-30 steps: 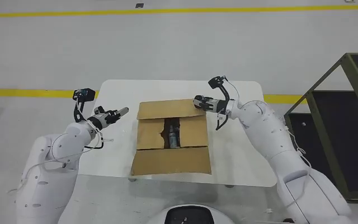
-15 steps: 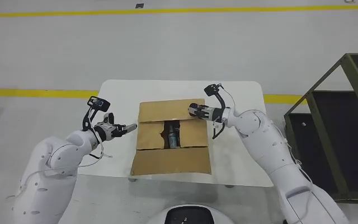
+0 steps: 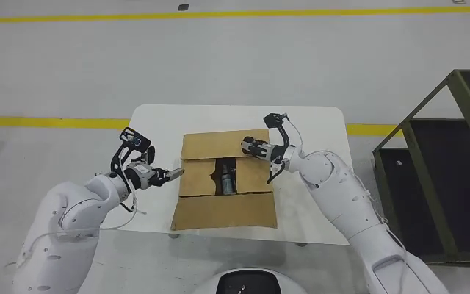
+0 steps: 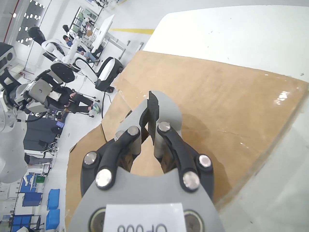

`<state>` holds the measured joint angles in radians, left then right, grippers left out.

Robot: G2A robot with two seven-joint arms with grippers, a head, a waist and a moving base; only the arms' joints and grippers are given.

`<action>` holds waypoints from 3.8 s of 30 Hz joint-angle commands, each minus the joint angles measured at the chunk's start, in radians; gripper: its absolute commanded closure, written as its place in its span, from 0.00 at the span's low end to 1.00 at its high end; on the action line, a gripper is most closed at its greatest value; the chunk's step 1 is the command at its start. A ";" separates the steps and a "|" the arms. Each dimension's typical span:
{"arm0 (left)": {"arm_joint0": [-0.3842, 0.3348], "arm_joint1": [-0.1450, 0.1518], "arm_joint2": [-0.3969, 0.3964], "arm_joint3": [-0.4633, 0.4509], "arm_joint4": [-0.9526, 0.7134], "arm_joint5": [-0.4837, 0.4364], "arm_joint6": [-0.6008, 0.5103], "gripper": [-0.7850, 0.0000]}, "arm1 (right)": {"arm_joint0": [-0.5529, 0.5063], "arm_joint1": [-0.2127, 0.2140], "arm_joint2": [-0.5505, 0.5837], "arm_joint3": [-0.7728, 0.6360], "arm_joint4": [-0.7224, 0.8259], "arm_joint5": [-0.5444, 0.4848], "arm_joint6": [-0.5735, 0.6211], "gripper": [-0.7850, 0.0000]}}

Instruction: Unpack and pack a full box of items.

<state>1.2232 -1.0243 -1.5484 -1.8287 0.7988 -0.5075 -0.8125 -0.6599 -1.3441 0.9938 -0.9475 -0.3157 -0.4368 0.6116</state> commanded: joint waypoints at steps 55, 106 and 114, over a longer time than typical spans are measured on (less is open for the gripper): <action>0.034 -0.020 0.151 0.151 0.450 0.200 0.356 0.00 | 0.001 0.019 0.076 -0.069 0.060 0.047 0.118 1.00; -0.080 -0.060 0.279 0.392 0.501 0.251 0.398 0.00 | 0.051 -0.091 -0.154 0.120 -0.159 0.102 -0.151 1.00; -0.147 -0.077 0.307 0.473 0.523 0.330 0.476 0.00 | 0.044 -0.095 -0.152 0.111 -0.160 0.095 -0.129 1.00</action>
<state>1.0858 -1.0991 -1.2456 -1.3681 1.3163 -0.1867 -0.3458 -0.6166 -1.4391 0.8405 -0.8360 -0.4745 -0.3413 0.4806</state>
